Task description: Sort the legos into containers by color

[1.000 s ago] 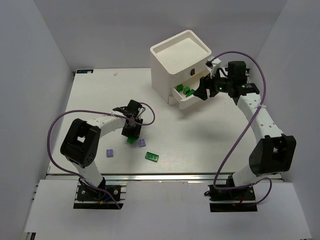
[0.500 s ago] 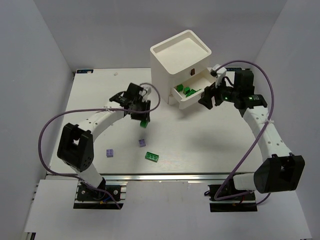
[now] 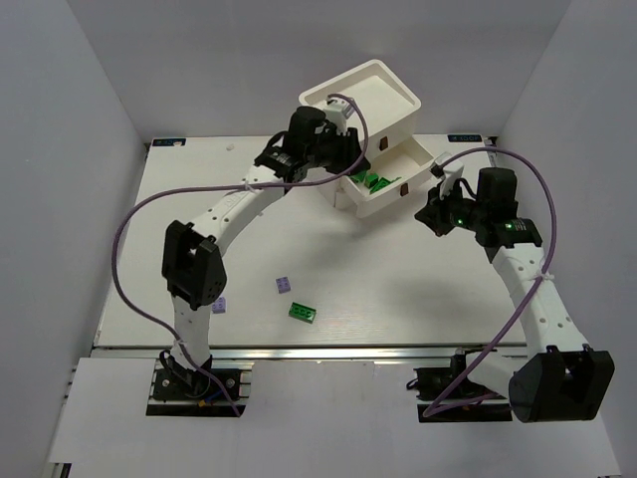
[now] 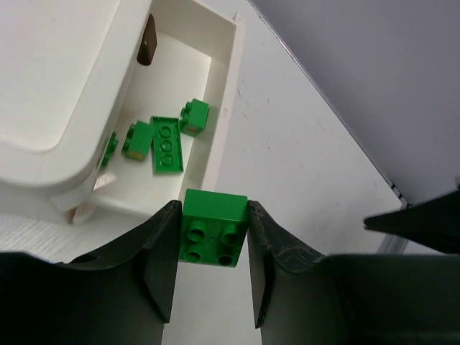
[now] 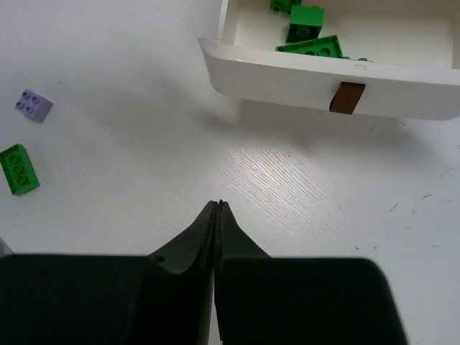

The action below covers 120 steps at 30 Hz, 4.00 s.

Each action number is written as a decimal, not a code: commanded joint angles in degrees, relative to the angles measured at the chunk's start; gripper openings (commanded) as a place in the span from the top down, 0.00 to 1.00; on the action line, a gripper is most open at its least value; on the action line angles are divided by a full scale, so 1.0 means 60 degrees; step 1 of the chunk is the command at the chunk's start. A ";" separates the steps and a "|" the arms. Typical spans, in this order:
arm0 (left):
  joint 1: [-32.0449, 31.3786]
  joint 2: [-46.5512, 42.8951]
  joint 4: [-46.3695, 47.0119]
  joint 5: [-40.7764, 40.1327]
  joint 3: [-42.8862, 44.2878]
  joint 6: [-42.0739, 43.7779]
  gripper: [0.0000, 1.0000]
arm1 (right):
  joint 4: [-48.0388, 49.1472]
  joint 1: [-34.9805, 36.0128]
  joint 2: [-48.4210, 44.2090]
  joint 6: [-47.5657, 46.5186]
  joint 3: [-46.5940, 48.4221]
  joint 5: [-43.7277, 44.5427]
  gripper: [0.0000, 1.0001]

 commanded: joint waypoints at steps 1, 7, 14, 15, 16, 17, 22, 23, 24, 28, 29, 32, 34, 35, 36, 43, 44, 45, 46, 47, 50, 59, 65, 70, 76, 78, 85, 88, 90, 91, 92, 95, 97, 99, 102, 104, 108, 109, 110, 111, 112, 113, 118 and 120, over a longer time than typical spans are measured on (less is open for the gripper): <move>-0.0349 0.0498 0.0944 -0.0374 0.0504 0.0065 0.82 | 0.0269 -0.0114 -0.0306 0.0164 -0.0183 0.0076 1.00; -0.0774 0.1434 0.1942 -0.1704 0.1074 0.0841 0.79 | 0.0342 -0.0173 -0.0541 0.0325 -0.0549 0.0076 1.00; -0.1082 0.2550 0.1254 -0.2806 0.2496 0.1209 0.42 | 0.0182 -0.0174 -0.0702 0.0034 -0.0857 -0.0465 0.96; -0.1083 0.2579 0.1254 -0.2879 0.2467 0.1194 0.31 | 0.0109 -0.0202 -0.0716 -0.0069 -0.0872 -0.0567 0.91; -0.1083 0.2580 0.1254 -0.2909 0.2453 0.1194 0.29 | 0.0064 -0.0202 -0.0716 -0.0172 -0.0901 -0.0960 0.78; -0.1083 0.2551 0.1254 -0.2909 0.2467 0.1194 0.28 | -0.0212 -0.0203 -0.0687 -0.0666 -0.0916 -0.1268 0.71; -0.1171 0.2375 0.1268 -0.2909 0.2612 0.1136 0.23 | -0.1516 -0.0144 -0.0512 -0.2863 -0.0828 -0.3797 0.36; -0.1171 0.2331 0.1239 -0.2880 0.2701 0.1107 0.23 | -0.1779 -0.0144 -0.0453 -0.3419 -0.0828 -0.4255 0.33; -0.1171 0.2215 0.1224 -0.2837 0.2803 0.1063 0.23 | -0.2536 -0.0129 -0.0395 -0.4773 -0.0799 -0.4651 0.31; -0.1171 0.1250 0.1137 -0.2646 0.2791 0.0668 0.48 | -0.4618 0.0192 0.0219 -0.8482 -0.0711 -0.6060 0.21; -0.1171 0.0913 0.1049 -0.2617 0.2340 0.0594 0.56 | -0.4725 0.0512 0.0294 -0.8783 -0.0740 -0.6018 0.21; -0.0996 -0.0930 0.0654 -0.3099 0.0515 0.0418 0.82 | -0.4054 0.1243 0.0572 -0.8552 -0.1003 -0.5287 0.27; -0.0908 -0.2725 0.0595 -0.3711 -0.0880 0.0141 0.84 | -0.3441 0.1773 0.0718 -0.8130 -0.1280 -0.4601 0.30; -0.0907 -0.3376 0.0565 -0.4063 -0.1656 0.0081 0.77 | -0.3103 0.2283 0.0748 -0.7793 -0.1383 -0.4350 0.31; -0.0907 -0.3991 0.0507 -0.4415 -0.2998 0.0066 0.68 | -0.2709 0.2810 0.0777 -0.7355 -0.1486 -0.4130 0.31; -0.0907 -0.8520 -0.1672 -0.6569 -0.6931 -0.1631 0.19 | 0.0663 0.6162 0.1581 -0.3602 -0.1971 -0.1058 0.31; -0.0907 -0.9234 -0.1879 -0.6658 -0.7198 -0.1836 0.19 | 0.0984 0.6416 0.1728 -0.3194 -0.1912 -0.0660 0.30; -0.0907 -0.9561 -0.2055 -0.6761 -0.7447 -0.2273 0.19 | 0.1016 0.6854 0.1875 -0.3118 -0.1854 -0.0395 0.30; -0.0907 -0.9868 -0.2376 -0.6965 -0.7841 -0.2539 0.19 | 0.1161 0.7192 0.2210 -0.2856 -0.1781 0.0188 0.29; -0.0907 -1.0423 -0.2495 -0.7054 -0.7990 -0.2701 0.19 | 0.1395 0.7470 0.2373 -0.2491 -0.1664 0.0484 0.28; -0.0907 -1.1071 -0.2877 -0.7449 -0.8416 -0.3302 0.19 | 0.1864 0.7926 0.2959 -0.1464 -0.1400 0.0939 0.26; -0.0907 -1.1629 -0.3697 -0.7816 -0.8314 -0.3552 0.18 | 0.2833 0.8937 0.4365 -0.0099 -0.0755 0.2157 0.28; -0.0907 -1.1936 -0.3712 -0.7846 -0.8490 -0.3669 0.18 | 0.3125 0.9318 0.5113 0.0090 -0.0462 0.2390 0.28; -0.0907 -1.2186 -0.3829 -0.7890 -0.8621 -0.3830 0.18 | 0.3418 0.9582 0.5728 0.0399 -0.0184 0.3152 0.27; -0.0907 -1.2581 -0.3888 -0.7919 -0.8885 -0.3976 0.18 | 0.3447 0.9714 0.6256 0.0370 0.0066 0.3767 0.34; -0.0907 -1.2683 -0.3903 -0.7919 -0.8944 -0.4021 0.18 | 0.3492 0.9802 0.6344 0.0311 0.0008 0.3986 0.46; -0.0907 -1.2801 -0.3903 -0.7963 -0.9163 -0.4065 0.18 | 0.3477 0.9817 0.6052 0.0135 -0.0461 0.4280 0.98; -0.0907 -1.2729 -0.3771 -0.7832 -0.9339 -0.4123 0.18 | 0.3303 0.9686 0.5511 0.0120 -0.0520 0.4354 1.00; -0.0907 -1.2655 -0.3581 -0.7657 -0.9559 -0.4152 0.18 | 0.3214 0.9409 0.4809 0.0062 -0.0462 0.4105 1.00; -0.0907 -1.2611 -0.3508 -0.7597 -0.9661 -0.4196 0.18 | 0.3228 0.9218 0.4560 0.0178 -0.0404 0.4134 1.00; -0.0907 -1.2567 -0.3319 -0.7539 -0.9894 -0.4225 0.18 | 0.3228 0.9071 0.4050 0.0208 -0.0374 0.4033 1.00; -0.0907 -1.2450 -0.2849 -0.7319 -1.0290 -0.4343 0.18 | 0.3185 0.8441 0.3082 0.0064 -0.0315 0.4090 1.00; -0.0907 -1.2377 -0.2441 -0.7085 -1.0715 -0.4357 0.18 | 0.3199 0.8004 0.2699 -0.0026 -0.0213 0.4280 1.00; -0.0907 -1.2187 -0.2190 -0.6924 -1.0979 -0.4401 0.18 | 0.3184 0.7579 0.2229 0.0047 -0.0082 0.4558 1.00; -0.0907 -1.1835 -0.1823 -0.6601 -1.1126 -0.4401 0.18 | 0.3097 0.6701 0.1950 0.0615 0.0401 0.4982 1.00; -0.0907 -1.1631 -0.1604 -0.6455 -1.1200 -0.4358 0.18 | 0.3125 0.5883 0.1964 0.1142 0.0795 0.5231 1.00; -0.0907 -1.1337 -0.1266 -0.6206 -1.1317 -0.4285 0.18 | 0.3257 0.4707 0.2432 0.1876 0.1514 0.5730 1.00; -0.0907 -1.1264 -0.1193 -0.6147 -1.1332 -0.4255 0.18 | 0.3330 0.4603 0.2549 0.2183 0.1704 0.5745 1.00; -0.0907 -1.1191 -0.1164 -0.6060 -1.1317 -0.4226 0.18 | 0.3345 0.4051 0.2840 0.2316 0.1880 0.5789 1.00; -0.0907 -1.1074 -0.1149 -0.6030 -1.1303 -0.4226 0.18 | 0.3316 0.3915 0.3003 0.2390 0.2332 0.5775 1.00; -0.0907 -1.1058 -0.1149 -0.6000 -1.1259 -0.4211 0.18 | 0.3229 0.3624 0.3352 0.2536 0.2539 0.5673 1.00; -0.0907 -1.1015 -0.1163 -0.5986 -1.1244 -0.4182 0.18 | 0.3170 0.3505 0.3501 0.2566 0.2759 0.5629 1.00; -0.0907 -1.1160 -0.1134 -0.6000 -1.1302 -0.4211 0.18 | 0.2790 0.2699 0.4773 0.2552 0.4019 0.5017 1.00; -0.0907 -1.1219 -0.1163 -0.6015 -1.1331 -0.4240 0.18 | 0.2716 0.2494 0.5184 0.2494 0.4457 0.4897 0.92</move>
